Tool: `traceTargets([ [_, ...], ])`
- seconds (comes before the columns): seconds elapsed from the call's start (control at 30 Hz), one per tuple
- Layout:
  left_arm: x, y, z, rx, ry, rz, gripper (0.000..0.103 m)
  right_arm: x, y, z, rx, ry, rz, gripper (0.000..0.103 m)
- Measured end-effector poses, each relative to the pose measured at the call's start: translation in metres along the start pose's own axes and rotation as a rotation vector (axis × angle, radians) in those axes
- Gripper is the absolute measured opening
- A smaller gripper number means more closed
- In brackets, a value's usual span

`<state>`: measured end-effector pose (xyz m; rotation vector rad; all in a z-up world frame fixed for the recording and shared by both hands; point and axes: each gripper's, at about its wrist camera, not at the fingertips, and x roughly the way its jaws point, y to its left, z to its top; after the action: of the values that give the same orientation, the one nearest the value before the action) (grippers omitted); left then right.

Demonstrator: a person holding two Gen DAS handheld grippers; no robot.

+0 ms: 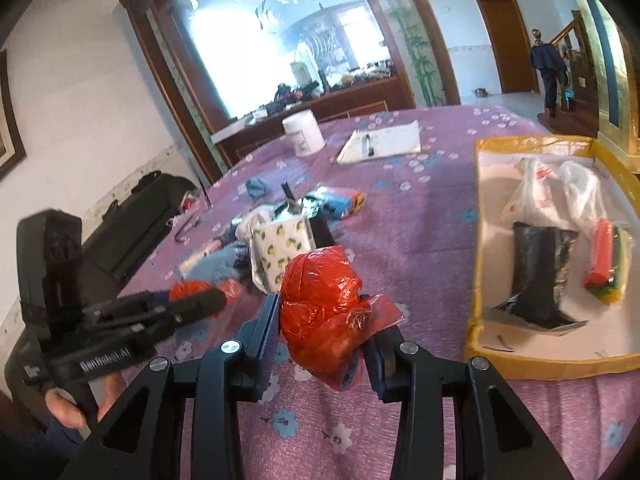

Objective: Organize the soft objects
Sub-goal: 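Grasp the blue cloth with red bag with the left tool while the right tool grasps the red plastic bag, then carry the blue-and-red item and red bag over the yellow box and lower them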

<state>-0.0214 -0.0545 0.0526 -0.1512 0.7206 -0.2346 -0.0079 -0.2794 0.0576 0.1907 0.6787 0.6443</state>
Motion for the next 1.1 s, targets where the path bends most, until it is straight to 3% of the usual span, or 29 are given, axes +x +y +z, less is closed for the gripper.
traceTargets([
  [1.1, 0.048, -0.126, 0.022, 0.176, 0.066, -0.112, 0.034, -0.066, -0.098, 0.000, 0.212, -0.139, -0.069, 0.042],
])
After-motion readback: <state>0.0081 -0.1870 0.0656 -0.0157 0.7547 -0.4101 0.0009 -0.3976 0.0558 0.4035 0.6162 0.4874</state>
